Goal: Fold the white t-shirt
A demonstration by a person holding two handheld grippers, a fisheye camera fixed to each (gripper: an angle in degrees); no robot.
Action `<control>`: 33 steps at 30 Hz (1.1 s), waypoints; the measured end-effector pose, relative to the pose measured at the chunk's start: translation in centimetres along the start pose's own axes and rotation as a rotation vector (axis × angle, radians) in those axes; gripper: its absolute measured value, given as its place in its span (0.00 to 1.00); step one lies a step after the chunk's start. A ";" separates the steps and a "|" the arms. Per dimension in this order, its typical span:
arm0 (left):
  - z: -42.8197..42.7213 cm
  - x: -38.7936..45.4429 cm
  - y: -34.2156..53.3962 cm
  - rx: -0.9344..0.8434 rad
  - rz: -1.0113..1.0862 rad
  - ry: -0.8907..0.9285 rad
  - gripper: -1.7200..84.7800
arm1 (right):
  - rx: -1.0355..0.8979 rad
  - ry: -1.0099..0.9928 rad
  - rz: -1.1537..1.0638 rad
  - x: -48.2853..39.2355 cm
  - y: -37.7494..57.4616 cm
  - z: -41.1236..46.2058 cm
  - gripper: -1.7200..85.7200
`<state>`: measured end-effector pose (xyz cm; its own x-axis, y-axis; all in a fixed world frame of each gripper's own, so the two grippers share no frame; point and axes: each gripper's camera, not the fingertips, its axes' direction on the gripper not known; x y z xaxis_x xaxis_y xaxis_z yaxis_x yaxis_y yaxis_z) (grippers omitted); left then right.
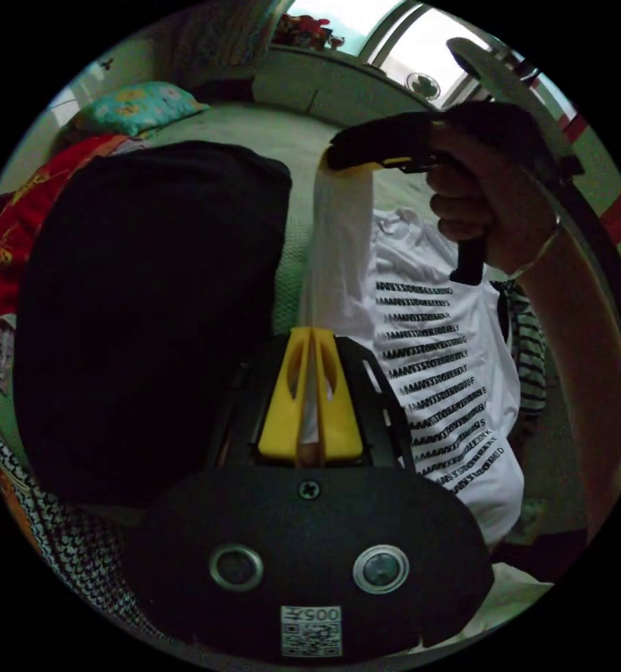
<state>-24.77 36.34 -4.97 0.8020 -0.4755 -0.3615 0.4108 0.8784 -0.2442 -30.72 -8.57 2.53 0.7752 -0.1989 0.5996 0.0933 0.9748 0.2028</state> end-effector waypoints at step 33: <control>-6.5 16.4 7.3 0.130 -0.059 -0.112 0.02 | -0.144 -0.030 0.094 4.9 26.0 -15.9 0.01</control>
<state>-11.42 34.64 -18.51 0.8152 -0.5244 -0.2457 0.5051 0.8514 -0.1413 -14.62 17.44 -1.55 0.7656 -0.1075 0.6343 0.1117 0.9932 0.0336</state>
